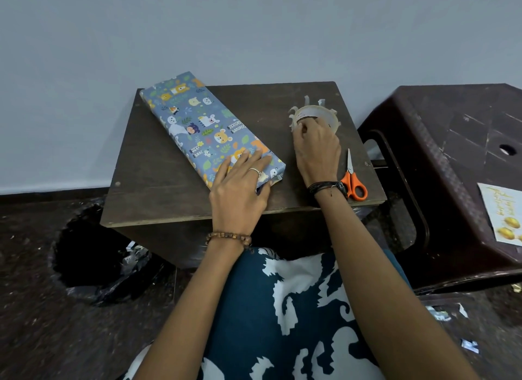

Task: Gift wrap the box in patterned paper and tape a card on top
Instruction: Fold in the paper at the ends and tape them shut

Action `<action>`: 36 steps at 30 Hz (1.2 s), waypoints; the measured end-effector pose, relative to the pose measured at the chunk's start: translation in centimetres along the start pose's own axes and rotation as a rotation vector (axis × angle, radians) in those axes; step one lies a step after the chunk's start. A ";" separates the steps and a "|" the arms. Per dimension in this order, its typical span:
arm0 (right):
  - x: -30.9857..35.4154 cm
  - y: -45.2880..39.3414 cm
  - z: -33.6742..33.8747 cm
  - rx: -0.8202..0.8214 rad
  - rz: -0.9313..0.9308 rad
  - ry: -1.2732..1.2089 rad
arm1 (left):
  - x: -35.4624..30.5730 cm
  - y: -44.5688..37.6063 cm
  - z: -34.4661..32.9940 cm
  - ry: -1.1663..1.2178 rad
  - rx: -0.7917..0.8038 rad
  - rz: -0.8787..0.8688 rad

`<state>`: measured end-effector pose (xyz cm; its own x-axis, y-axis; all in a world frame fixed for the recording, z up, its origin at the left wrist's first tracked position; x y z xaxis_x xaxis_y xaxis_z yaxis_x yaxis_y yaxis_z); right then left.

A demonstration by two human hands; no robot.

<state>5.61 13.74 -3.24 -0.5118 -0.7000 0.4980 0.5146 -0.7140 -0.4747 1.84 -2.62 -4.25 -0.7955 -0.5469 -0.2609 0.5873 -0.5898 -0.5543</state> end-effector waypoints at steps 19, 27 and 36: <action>1.8 0.2 0.1 0.013 0.002 0.178 | 0.2 -0.1 0.0 0.010 0.000 0.017; -2.7 1.0 1.7 0.050 -0.296 -0.547 | -0.1 0.0 0.1 -0.018 0.017 -0.039; -4.1 8.1 1.6 0.358 -0.595 -1.115 | -0.7 0.1 0.1 -0.085 0.055 -0.116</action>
<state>12.99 10.89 -7.95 0.0289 0.2287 0.9731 0.6499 -0.7439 0.1555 2.42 -2.34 -4.04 -0.8441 -0.5205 -0.1286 0.5016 -0.6821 -0.5320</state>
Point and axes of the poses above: each hand's wrist, its own y-axis away from the middle knuckle, its own z-axis out of the back of the hand, x = y × z, the point moved 9 cm from there along -y, towards the middle knuckle, and after that the axes turned 5 degrees about -y, right-handed, at the moved point
